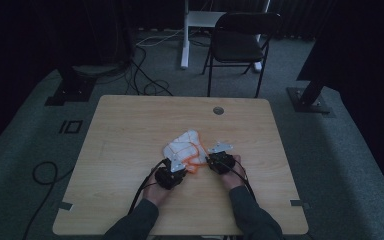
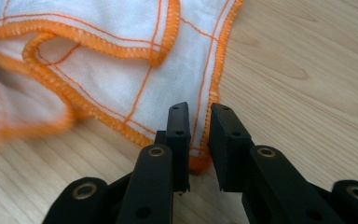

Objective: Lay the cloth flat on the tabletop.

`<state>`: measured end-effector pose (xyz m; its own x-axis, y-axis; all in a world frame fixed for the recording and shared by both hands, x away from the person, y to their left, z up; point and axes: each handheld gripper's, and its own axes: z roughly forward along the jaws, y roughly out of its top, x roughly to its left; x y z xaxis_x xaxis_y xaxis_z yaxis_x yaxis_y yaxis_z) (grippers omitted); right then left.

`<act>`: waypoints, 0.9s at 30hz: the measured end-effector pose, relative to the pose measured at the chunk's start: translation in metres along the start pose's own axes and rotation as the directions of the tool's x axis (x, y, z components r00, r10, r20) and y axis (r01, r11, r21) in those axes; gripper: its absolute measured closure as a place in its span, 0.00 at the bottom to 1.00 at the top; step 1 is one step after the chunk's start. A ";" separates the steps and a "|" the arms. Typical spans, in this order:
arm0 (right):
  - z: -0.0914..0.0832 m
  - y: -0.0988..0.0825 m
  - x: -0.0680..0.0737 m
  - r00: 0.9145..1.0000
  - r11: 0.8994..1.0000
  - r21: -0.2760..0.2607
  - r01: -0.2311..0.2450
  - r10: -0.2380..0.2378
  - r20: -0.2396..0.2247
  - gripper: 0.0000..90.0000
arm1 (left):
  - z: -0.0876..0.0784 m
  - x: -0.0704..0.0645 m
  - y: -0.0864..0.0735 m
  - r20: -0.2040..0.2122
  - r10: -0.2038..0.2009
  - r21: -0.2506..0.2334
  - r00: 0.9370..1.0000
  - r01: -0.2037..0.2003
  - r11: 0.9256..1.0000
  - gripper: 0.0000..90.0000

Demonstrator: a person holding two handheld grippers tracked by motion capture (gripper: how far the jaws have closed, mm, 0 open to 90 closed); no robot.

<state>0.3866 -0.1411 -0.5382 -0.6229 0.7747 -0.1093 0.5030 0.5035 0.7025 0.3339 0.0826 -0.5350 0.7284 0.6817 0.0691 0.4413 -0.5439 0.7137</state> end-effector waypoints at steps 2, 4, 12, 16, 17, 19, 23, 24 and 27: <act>-0.002 -0.002 -0.002 1.000 1.000 0.008 0.006 -0.006 0.021 0.87 | -0.005 0.006 -0.006 -0.016 -0.008 0.003 1.000 0.008 1.000 0.94; -0.004 -0.004 -0.005 0.999 1.000 0.015 0.007 -0.008 0.036 0.87 | -0.011 0.013 -0.011 -0.031 -0.022 0.006 0.999 0.022 1.000 0.94; -0.013 -0.015 -0.023 0.996 0.999 0.022 -0.039 0.037 0.077 0.88 | -0.027 0.042 -0.030 -0.103 -0.081 0.010 0.991 0.082 0.997 0.95; -0.016 -0.020 -0.032 0.994 0.998 0.025 -0.055 0.052 0.099 0.89 | -0.032 0.055 -0.037 -0.148 -0.120 0.017 0.982 0.124 0.992 0.97; -0.017 -0.021 -0.034 0.993 0.998 0.026 -0.061 0.058 0.106 0.89 | -0.033 0.059 -0.039 -0.158 -0.125 0.025 0.980 0.130 0.991 0.97; -0.019 -0.024 -0.039 0.991 0.997 0.028 -0.074 0.071 0.115 0.89 | -0.035 0.065 -0.043 -0.164 -0.142 0.028 0.976 0.149 0.988 0.97; -0.020 -0.026 -0.046 0.986 0.995 0.030 -0.098 0.093 0.137 0.89 | -0.035 0.068 -0.043 -0.171 -0.144 0.027 0.975 0.151 0.988 0.97; -0.021 -0.026 -0.047 0.985 0.994 0.033 -0.105 0.099 0.141 0.89 | -0.035 0.069 -0.043 -0.172 -0.143 0.028 0.975 0.150 0.988 0.98; -0.020 -0.025 -0.049 0.983 0.994 0.043 -0.105 0.097 0.159 0.89 | -0.034 0.073 -0.043 -0.182 -0.163 0.025 0.970 0.170 0.985 0.98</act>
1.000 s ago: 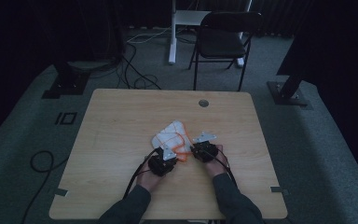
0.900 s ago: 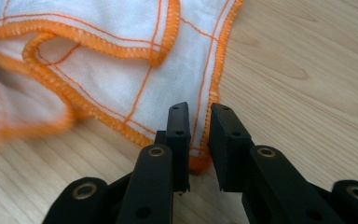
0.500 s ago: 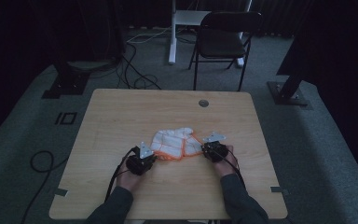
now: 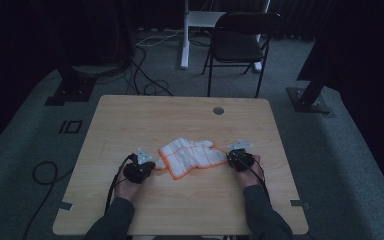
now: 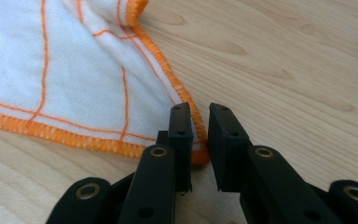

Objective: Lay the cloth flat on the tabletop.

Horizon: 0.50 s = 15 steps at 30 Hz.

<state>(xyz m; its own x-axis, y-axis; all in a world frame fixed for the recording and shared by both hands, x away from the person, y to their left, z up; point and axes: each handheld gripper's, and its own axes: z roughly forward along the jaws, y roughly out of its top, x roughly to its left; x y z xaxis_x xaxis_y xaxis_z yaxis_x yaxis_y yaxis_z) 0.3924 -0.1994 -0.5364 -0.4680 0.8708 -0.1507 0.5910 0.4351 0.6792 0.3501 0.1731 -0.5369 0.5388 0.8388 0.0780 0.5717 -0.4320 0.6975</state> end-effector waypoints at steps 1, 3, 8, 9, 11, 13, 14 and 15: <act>0.000 0.000 0.000 1.000 1.000 0.001 0.004 -0.004 0.004 0.88 | 0.000 0.002 0.000 -0.003 -0.008 0.001 1.000 0.008 1.000 0.98; 0.000 0.001 0.001 1.000 1.000 0.003 0.005 -0.005 0.010 0.87 | 0.000 0.003 0.000 -0.001 -0.014 0.001 1.000 0.014 1.000 0.96; -0.012 0.005 0.014 0.998 0.998 -0.049 0.031 -0.033 -0.050 0.83 | -0.009 0.004 0.002 -0.008 -0.021 -0.039 1.000 0.020 0.999 0.86; -0.013 0.006 0.016 0.997 0.998 -0.057 0.035 -0.039 -0.061 0.82 | -0.012 0.004 0.002 -0.011 -0.022 -0.047 1.000 0.022 0.999 0.86; -0.016 0.009 0.022 0.996 0.996 -0.070 0.049 -0.054 -0.074 0.81 | -0.016 0.005 0.002 -0.017 -0.037 -0.066 0.999 0.036 0.997 0.85; -0.018 0.012 0.028 0.993 0.996 -0.081 0.047 -0.055 -0.101 0.79 | -0.020 0.007 0.002 -0.011 -0.050 -0.082 0.999 0.049 0.995 0.85; -0.018 0.014 0.031 0.993 0.995 -0.086 0.052 -0.060 -0.104 0.79 | -0.022 0.007 0.002 -0.008 -0.056 -0.088 0.998 0.055 0.995 0.85; -0.018 0.015 0.034 0.992 0.995 -0.089 0.054 -0.064 -0.113 0.77 | -0.023 0.007 0.003 -0.002 -0.055 -0.091 0.998 0.054 0.994 0.84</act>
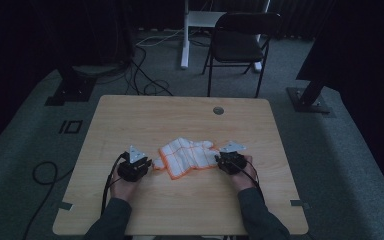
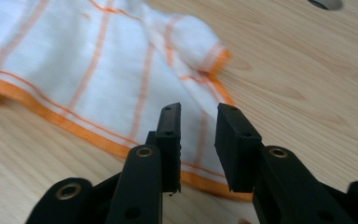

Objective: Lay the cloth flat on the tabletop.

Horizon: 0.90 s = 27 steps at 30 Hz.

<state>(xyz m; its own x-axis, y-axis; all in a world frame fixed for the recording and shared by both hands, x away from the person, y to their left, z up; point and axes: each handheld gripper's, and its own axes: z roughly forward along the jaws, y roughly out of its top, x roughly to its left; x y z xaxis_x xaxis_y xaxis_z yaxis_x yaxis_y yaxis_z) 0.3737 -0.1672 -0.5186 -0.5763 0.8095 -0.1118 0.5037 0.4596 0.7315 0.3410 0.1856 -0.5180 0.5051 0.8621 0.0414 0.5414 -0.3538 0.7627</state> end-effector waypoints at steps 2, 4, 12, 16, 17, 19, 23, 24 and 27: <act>0.002 0.002 0.006 1.000 1.000 -0.003 0.004 -0.004 -0.028 0.74 | -0.001 -0.001 0.001 0.012 0.004 -0.002 1.000 -0.004 1.000 0.83; 0.003 0.004 0.013 0.999 1.000 -0.006 0.009 -0.009 -0.049 0.72 | -0.001 -0.003 0.001 0.025 0.006 0.001 1.000 -0.006 1.000 0.82; 0.000 0.018 0.035 0.993 0.998 -0.055 0.029 -0.035 -0.115 0.67 | 0.001 -0.018 0.005 0.088 0.031 -0.015 0.996 -0.030 0.999 0.76; 0.000 0.025 0.047 0.987 0.997 -0.069 0.032 -0.042 -0.152 0.67 | 0.004 -0.024 0.006 0.098 0.050 -0.005 0.994 -0.050 0.999 0.71; 0.001 0.026 0.049 0.986 0.997 -0.071 0.035 -0.046 -0.157 0.67 | 0.006 -0.025 0.005 0.089 0.049 0.001 0.995 -0.049 0.999 0.69; 0.003 0.028 0.055 0.984 0.996 -0.072 0.045 -0.057 -0.170 0.66 | 0.009 -0.025 0.003 0.066 0.051 0.024 0.996 -0.053 0.998 0.68; 0.008 0.029 0.065 0.979 0.996 -0.062 0.060 -0.071 -0.193 0.65 | 0.013 -0.021 -0.001 0.061 0.041 0.045 0.997 -0.044 0.998 0.69; 0.010 0.029 0.067 0.977 0.996 -0.057 0.071 -0.081 -0.195 0.65 | 0.014 -0.021 -0.002 0.057 0.040 0.050 0.998 -0.043 0.998 0.70; 0.016 0.027 0.071 0.977 0.996 -0.028 0.080 -0.084 -0.197 0.72 | 0.017 -0.020 -0.004 0.044 0.032 0.072 0.999 -0.035 0.997 0.80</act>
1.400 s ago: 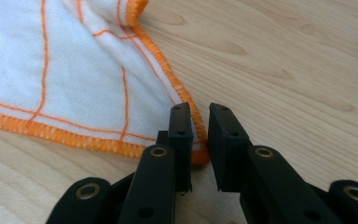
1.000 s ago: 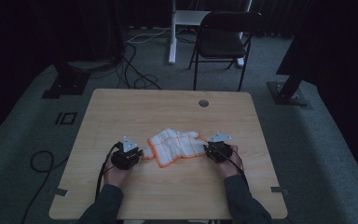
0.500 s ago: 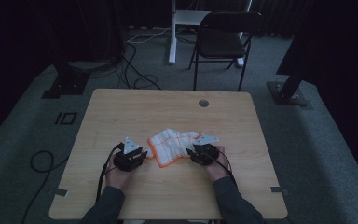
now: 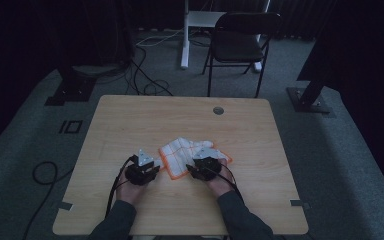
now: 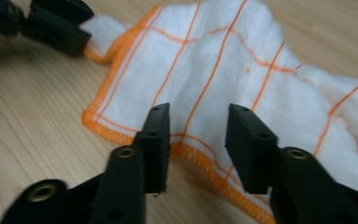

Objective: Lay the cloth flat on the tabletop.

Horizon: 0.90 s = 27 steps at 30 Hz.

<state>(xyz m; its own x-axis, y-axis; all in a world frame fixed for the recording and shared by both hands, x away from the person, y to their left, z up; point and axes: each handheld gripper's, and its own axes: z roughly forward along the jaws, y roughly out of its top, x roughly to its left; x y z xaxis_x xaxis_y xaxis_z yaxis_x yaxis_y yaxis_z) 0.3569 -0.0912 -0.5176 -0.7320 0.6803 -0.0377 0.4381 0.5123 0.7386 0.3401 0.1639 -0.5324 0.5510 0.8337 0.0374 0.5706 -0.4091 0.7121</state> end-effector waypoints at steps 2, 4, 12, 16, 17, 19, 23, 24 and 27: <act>0.002 -0.001 0.000 1.000 1.000 0.012 0.002 -0.002 0.015 0.85 | 0.002 0.001 -0.001 -0.011 0.000 0.014 1.000 0.000 1.000 0.86; 0.000 -0.003 -0.001 1.000 1.000 0.014 0.007 -0.008 0.019 0.94 | 0.003 0.002 -0.001 -0.013 -0.005 0.022 1.000 0.005 1.000 0.92; -0.016 -0.013 -0.013 0.999 1.000 0.010 -0.008 0.008 0.036 0.95 | 0.001 0.005 -0.003 -0.008 -0.013 0.031 1.000 0.013 0.999 0.97; -0.028 -0.023 -0.022 0.999 1.000 0.017 -0.017 0.016 0.052 0.95 | -0.002 0.006 -0.006 -0.007 -0.013 0.034 1.000 0.013 0.999 0.97; -0.031 -0.026 -0.025 0.998 1.000 0.016 -0.020 0.019 0.054 0.95 | -0.003 0.006 -0.007 -0.004 -0.015 0.034 1.000 0.015 0.999 0.97; -0.037 -0.032 -0.029 0.998 0.999 0.022 -0.031 0.029 0.062 0.95 | -0.004 0.006 -0.009 -0.003 -0.018 0.035 1.000 0.018 0.999 0.97; -0.047 -0.043 -0.037 0.997 0.999 0.031 -0.045 0.042 0.072 0.95 | -0.008 0.006 -0.012 -0.003 -0.020 0.037 1.000 0.020 0.999 0.97; -0.050 -0.045 -0.039 0.996 0.998 0.031 -0.050 0.048 0.072 0.95 | -0.009 0.006 -0.013 -0.002 -0.019 0.037 1.000 0.019 0.999 0.97; -0.059 -0.052 -0.044 0.995 0.998 0.035 -0.059 0.056 0.082 0.95 | -0.013 0.006 -0.017 0.003 -0.026 0.038 1.000 0.026 0.999 0.97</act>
<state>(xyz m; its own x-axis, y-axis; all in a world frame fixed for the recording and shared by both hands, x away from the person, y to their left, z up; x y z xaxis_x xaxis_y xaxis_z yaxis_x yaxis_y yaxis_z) 0.3357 -0.1788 -0.5149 -0.6609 0.7487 -0.0509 0.4986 0.4888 0.7159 0.3261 0.1808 -0.5352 0.5381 0.8427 0.0164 0.6072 -0.4011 0.6859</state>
